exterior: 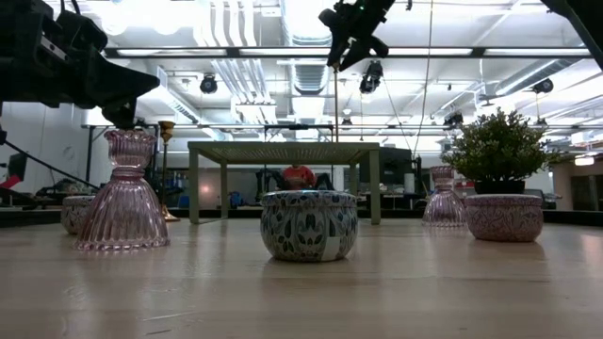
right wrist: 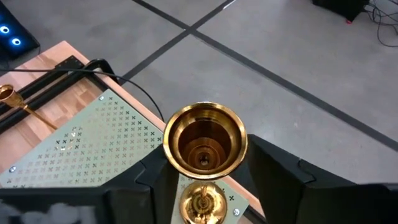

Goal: Pick & Place candle stick holders
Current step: Put the right gold candle holder on the shelf, then put the top gold candle holder on the shelf

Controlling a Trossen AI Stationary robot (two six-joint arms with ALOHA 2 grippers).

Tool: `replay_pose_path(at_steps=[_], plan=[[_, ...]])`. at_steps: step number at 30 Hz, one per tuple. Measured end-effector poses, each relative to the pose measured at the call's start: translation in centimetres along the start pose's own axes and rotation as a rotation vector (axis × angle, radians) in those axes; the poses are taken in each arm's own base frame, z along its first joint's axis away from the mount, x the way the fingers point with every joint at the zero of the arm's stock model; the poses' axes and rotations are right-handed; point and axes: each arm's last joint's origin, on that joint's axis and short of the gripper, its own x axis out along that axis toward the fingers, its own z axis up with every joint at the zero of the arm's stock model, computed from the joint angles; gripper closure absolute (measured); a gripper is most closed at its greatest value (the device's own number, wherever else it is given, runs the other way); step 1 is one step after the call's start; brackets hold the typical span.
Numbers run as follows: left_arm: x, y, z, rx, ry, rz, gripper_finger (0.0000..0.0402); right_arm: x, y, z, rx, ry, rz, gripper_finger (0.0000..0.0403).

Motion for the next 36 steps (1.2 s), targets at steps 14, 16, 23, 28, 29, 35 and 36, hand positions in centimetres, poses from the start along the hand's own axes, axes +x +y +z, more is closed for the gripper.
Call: replay_pose_path(at_steps=[14,16,23,28,29,35,36], plan=[[0.0,0.0,0.0,0.0,0.0,0.0,0.0394,-0.4,0.0,0.1,0.009,-0.003,0.001,0.0164],[0.0,0.0,0.0,0.0,0.0,0.0,0.0394,-0.5,-0.1,0.0,0.019,0.001,0.0,0.0155],[0.0,0.0,0.0,0.0,0.0,0.0,0.0394,-1.3,0.0,-0.1,0.02,0.013,0.002,0.0129],[0.0,0.0,0.0,0.0,0.0,0.0,0.0394,-1.8,0.3,-0.2,0.012,0.02,0.012,0.0122],[0.0,0.0,0.0,0.0,0.0,0.0,0.0394,-1.8,0.4,-0.3,0.01,0.02,0.016,0.0122],[0.0,0.0,0.0,0.0,0.0,0.0,0.0394,-2.1,0.8,-0.3,0.01,0.021,0.046,0.0122],[0.0,0.0,0.0,0.0,0.0,0.0,0.0394,-2.2,0.9,-0.3,0.01,0.022,0.048,0.0122]])
